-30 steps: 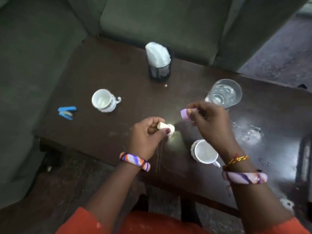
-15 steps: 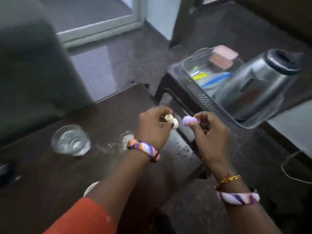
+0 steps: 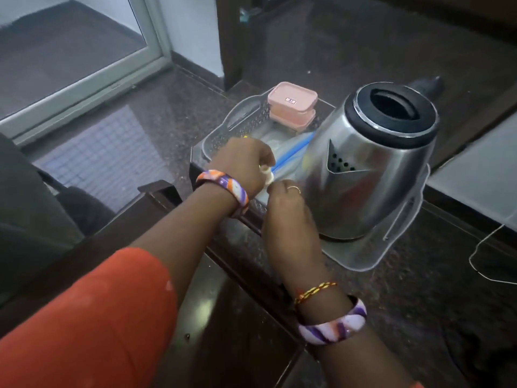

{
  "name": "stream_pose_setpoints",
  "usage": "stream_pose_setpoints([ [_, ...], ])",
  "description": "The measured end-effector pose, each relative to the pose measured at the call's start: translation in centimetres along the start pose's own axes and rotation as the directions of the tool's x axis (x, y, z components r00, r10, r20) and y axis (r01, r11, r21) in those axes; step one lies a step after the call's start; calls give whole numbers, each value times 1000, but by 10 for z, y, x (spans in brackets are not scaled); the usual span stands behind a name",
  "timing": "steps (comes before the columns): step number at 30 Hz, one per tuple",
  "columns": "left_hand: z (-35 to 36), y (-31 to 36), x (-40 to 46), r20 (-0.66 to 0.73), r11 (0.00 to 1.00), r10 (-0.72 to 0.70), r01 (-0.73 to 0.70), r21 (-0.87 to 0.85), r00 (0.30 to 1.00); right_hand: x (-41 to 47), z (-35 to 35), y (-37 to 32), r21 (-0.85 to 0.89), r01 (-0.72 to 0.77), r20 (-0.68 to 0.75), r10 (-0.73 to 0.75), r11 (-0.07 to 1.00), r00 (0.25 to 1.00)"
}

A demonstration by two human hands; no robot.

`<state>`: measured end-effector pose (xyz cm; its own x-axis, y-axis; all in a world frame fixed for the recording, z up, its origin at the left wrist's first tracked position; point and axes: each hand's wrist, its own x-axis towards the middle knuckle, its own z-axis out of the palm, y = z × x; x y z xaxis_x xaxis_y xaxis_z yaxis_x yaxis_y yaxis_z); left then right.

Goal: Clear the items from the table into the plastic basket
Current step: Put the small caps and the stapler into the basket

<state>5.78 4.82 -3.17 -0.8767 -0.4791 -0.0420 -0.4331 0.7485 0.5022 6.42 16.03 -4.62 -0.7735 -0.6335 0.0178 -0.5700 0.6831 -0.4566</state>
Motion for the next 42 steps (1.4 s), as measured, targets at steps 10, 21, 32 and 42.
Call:
stream_pose_setpoints([
  [10,23,-10,27,307,977,-27,-40,212,951,38,4,1,-62,-211,330,220,975,918],
  [21,-27,-58,-65,-194,983,-128,98,-156,973,4,-18,-69,-151,38,142,-16,988,990],
  [32,-58,-165,-350,-475,826,-564,450,-340,676,-158,81,-196,151,567,416,-572,810,707],
  [42,-35,-209,-613,-545,478,-821,728,-491,171,-357,163,-272,361,733,682,-699,577,214],
])
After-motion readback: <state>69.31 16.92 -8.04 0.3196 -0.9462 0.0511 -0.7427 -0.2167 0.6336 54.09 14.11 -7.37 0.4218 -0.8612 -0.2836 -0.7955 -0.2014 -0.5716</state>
